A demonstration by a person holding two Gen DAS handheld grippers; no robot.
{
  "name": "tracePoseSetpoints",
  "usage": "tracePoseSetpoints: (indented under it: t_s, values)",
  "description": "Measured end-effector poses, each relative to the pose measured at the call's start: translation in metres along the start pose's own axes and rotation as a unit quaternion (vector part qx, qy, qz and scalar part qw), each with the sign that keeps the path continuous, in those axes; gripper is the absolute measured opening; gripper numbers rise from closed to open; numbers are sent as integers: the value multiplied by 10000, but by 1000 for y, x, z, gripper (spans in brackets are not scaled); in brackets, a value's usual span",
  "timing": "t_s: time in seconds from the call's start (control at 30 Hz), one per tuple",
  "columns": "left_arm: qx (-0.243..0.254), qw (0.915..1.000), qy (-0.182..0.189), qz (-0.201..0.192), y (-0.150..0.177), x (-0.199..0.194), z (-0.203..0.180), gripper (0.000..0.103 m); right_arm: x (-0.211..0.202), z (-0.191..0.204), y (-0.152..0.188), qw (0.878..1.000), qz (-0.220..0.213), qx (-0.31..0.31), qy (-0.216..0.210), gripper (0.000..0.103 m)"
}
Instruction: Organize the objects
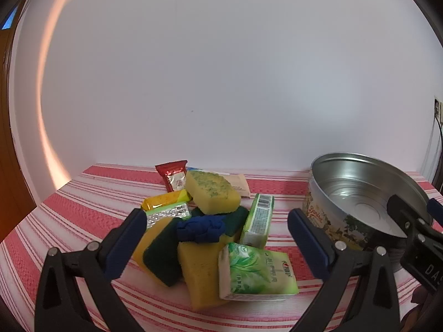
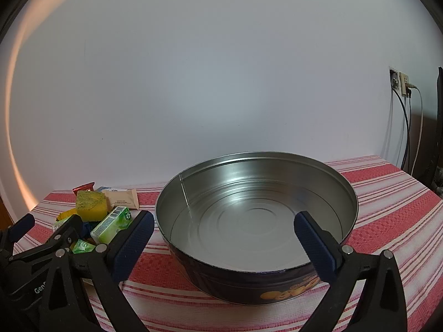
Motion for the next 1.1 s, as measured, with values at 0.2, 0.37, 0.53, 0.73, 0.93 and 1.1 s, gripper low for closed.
tracePoseSetpoints:
  t_s: [0.2,0.37,0.53,0.73,0.93,1.1]
  values:
    - [-22,10000,-17,19,-1,-1,1,103,0,0,1,10000,26,-10,9,102]
    - [-3,10000,-17,24,-2,-1,0,103,2,0,2,10000,46,-14,27,102]
    - [-14,10000,-28,41,-2,-1,0,103,2,-1,2,10000,54,-18,24,102]
    - [-22,10000,-23,66,-2,1,0,103,0,-1,3,10000,83,-34,18,102]
    - [-34,9999,-8,107,-1,3,0,103,1,-1,3,10000,85,-32,21,102]
    - [-44,9999,7,132,0,3,1,103,4,-2,4,10000,90,-29,22,102]
Point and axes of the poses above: each gripper's, at about its wrist camera, not at the fingertips, and x roughly the way its jaws point, z to its left, y to its underside, the point moved 10 cm from there along x, roughly the way its jaws point, and after that the axes turned 14 degrees about -x, right-handed, at the moved point
